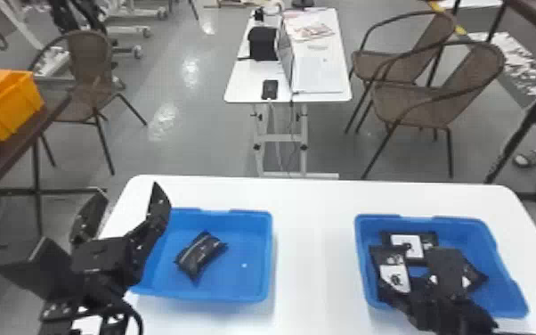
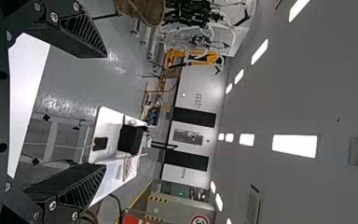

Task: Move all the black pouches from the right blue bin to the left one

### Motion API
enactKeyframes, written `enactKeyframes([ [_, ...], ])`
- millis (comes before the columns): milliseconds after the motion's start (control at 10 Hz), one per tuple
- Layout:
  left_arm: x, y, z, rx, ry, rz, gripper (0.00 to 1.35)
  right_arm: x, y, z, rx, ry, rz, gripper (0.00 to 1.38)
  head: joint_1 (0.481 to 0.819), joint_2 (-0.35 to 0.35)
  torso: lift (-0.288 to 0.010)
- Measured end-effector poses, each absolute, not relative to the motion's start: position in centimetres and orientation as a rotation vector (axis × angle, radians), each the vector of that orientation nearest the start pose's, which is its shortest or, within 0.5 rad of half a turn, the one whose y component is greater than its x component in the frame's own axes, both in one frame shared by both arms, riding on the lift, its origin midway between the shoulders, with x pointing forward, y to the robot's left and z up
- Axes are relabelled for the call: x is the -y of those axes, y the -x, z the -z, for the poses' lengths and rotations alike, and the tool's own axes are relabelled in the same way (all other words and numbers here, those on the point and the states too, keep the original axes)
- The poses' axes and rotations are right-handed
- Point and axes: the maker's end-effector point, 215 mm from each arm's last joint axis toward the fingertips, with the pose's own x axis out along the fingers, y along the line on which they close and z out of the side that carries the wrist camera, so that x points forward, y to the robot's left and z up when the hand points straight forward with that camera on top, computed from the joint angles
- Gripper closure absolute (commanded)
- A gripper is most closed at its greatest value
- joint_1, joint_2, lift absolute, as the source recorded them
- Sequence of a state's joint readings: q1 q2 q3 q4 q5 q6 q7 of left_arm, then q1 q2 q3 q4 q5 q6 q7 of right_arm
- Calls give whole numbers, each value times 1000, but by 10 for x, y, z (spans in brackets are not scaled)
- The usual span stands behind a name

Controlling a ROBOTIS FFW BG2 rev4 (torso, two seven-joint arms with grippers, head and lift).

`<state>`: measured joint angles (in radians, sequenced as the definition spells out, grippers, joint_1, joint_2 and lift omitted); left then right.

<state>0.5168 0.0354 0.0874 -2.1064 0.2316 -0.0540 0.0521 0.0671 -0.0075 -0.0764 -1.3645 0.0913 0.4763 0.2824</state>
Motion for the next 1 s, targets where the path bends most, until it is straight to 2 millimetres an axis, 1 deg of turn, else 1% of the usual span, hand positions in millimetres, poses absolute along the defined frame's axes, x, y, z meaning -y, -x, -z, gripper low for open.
enactKeyframes([
  [100,-290,-442,294,81,158,-112,194,223,-471,611,-735,-64,-180,1222,695,83,10],
  [400,-289,-441,293,88,158,-111,194,229,-471,588,-666,-128,-141,1222,695,75,10],
  [500,-289,-441,293,89,158,-110,194,236,-467,581,-648,-137,-117,1223,695,66,10],
  [600,-289,-441,292,92,157,-111,194,242,-462,580,-645,-148,-101,1225,695,59,10],
  [700,-290,-441,291,95,156,-112,194,246,-458,584,-653,-157,-92,1223,695,56,10],
  [800,-290,-440,290,97,156,-113,194,248,-456,586,-656,-158,-88,999,695,53,10],
  [900,-290,-440,289,101,156,-112,194,250,-458,582,-643,-140,-80,349,695,50,10],
  [1000,-289,-440,289,103,155,-112,194,250,-461,575,-625,-122,-81,-2,695,49,10],
])
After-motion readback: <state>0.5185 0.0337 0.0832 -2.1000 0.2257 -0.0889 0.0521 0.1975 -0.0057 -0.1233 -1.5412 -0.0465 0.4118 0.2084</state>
